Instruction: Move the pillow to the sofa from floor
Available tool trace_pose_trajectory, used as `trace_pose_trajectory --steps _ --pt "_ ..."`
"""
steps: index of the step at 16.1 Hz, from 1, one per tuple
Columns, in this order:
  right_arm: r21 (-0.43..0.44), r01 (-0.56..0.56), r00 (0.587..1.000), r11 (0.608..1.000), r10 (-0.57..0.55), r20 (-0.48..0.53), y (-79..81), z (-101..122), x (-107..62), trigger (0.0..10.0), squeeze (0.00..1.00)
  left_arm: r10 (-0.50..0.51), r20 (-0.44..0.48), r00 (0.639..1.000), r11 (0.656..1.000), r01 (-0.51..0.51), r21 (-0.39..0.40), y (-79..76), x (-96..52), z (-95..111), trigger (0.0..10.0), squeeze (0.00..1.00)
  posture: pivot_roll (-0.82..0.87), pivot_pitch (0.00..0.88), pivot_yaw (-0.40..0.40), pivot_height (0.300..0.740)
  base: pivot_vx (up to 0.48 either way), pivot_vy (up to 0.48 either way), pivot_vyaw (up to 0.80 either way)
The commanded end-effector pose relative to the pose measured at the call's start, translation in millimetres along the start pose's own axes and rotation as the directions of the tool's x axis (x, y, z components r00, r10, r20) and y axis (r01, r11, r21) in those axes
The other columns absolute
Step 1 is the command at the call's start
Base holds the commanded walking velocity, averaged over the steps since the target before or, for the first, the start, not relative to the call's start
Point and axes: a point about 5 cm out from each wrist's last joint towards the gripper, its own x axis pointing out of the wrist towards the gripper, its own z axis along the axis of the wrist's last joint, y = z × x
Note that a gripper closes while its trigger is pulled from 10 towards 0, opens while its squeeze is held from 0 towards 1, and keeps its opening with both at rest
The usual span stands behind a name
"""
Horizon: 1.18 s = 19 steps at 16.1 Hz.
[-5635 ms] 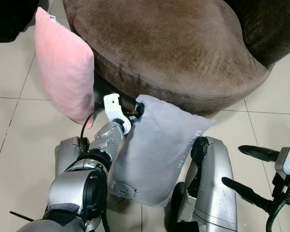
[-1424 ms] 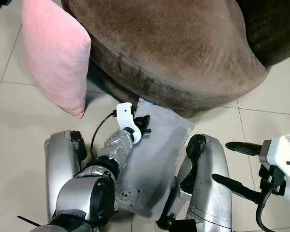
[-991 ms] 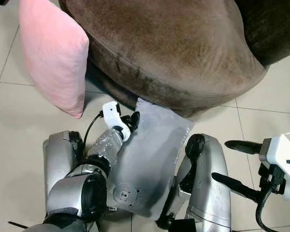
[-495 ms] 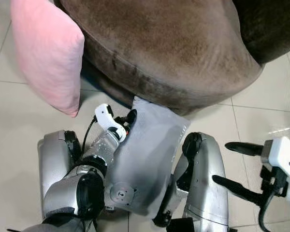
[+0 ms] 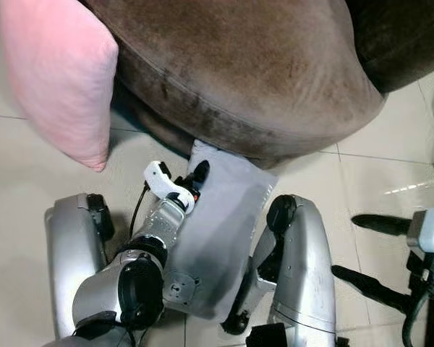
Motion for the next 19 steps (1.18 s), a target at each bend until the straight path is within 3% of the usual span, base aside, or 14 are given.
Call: trace_pose_trajectory --steps 1,9,18,19 --pt "0.004 -0.011 1.000 1.000 0.011 -0.016 2.1 1.0 -5.1 10.0 0.00 0.020 -0.071 0.997 0.998 -0.024 -0.062 4.2 -4.1 -25.5 10.0 1.00 -0.32 0.436 -0.332 0.375 0.000 0.000 0.00" --pt "0.021 0.014 1.000 1.000 -0.014 -0.027 8.9 9.1 -21.1 10.0 0.00 0.099 -0.136 0.986 0.994 -0.104 -0.032 17.9 -12.0 -41.5 10.0 1.00 -0.40 0.480 -0.376 0.375 0.000 0.000 0.00" --pt "0.040 0.022 0.999 0.999 -0.020 -0.039 12.9 10.6 -26.8 10.0 0.00 0.179 -0.161 0.971 0.983 -0.182 -0.001 34.5 -20.9 -46.8 10.0 1.00 -0.43 0.494 -0.391 0.375 0.000 0.000 0.00" --pt "0.041 0.021 0.999 0.999 -0.020 -0.040 13.6 11.4 -28.1 10.0 0.00 0.194 -0.170 0.966 0.981 -0.196 0.001 36.7 -22.2 -48.6 10.0 0.94 -0.44 0.501 -0.399 0.375 0.000 0.000 0.00"
